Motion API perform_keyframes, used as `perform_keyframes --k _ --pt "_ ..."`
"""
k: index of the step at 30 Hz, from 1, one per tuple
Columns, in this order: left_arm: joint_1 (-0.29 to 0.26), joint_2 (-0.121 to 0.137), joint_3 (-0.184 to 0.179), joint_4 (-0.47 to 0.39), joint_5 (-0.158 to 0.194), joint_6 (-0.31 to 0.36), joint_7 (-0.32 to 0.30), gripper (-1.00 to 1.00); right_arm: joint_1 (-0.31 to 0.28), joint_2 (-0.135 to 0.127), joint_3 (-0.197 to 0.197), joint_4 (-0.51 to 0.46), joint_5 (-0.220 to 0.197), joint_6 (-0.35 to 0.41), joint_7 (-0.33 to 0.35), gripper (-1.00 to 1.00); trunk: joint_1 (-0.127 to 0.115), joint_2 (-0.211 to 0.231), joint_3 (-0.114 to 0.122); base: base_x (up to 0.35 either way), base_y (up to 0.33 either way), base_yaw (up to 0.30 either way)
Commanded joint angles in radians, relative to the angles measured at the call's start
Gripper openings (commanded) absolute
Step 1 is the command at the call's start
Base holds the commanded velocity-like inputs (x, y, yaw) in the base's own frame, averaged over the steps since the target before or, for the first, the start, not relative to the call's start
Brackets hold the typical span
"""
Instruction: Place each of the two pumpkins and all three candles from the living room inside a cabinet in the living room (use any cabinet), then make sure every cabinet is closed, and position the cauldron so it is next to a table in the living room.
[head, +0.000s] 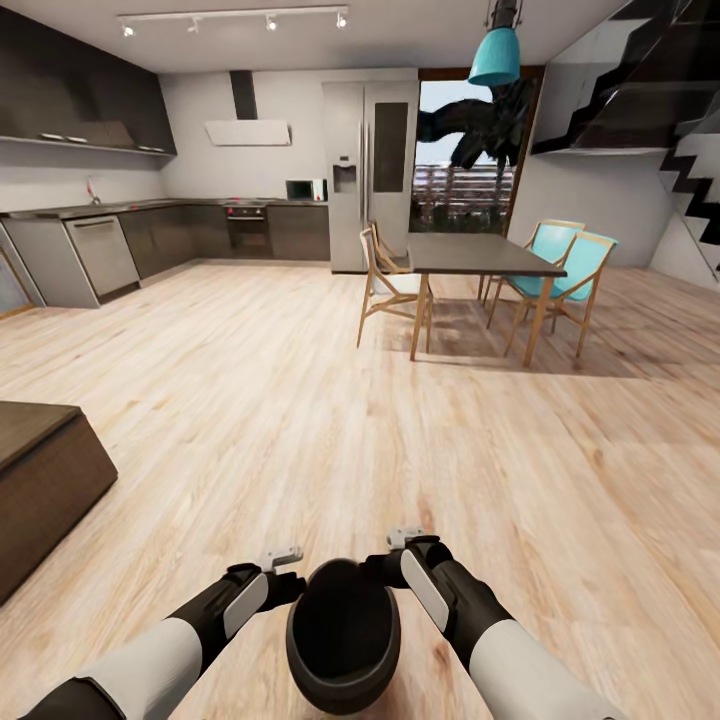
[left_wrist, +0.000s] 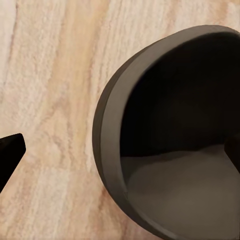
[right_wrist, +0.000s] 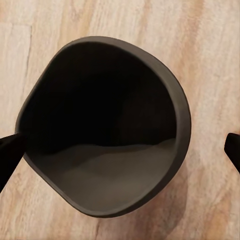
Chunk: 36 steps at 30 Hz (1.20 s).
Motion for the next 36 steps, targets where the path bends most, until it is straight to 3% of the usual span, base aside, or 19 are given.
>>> perform_keyframes --k 1,32,36 --pt "-0.001 0.001 -0.008 -0.002 0.010 0.002 0.009 1.00 -0.001 0.000 0.002 -0.001 -0.010 0.003 -0.010 1.00 0.004 -0.008 -0.004 0.000 0.000 0.000" --pt "-0.001 0.000 -0.008 -0.004 0.010 -0.016 0.009 1.00 -0.001 0.000 0.000 0.004 -0.003 0.002 -0.017 1.00 0.123 -0.225 -0.101 0.000 0.000 0.000" --pt "-0.001 0.000 -0.033 -0.004 0.011 -0.018 0.009 1.00 -0.001 0.000 -0.001 0.006 -0.002 0.002 -0.017 1.00 0.138 -0.253 -0.114 0.000 0.000 0.000"
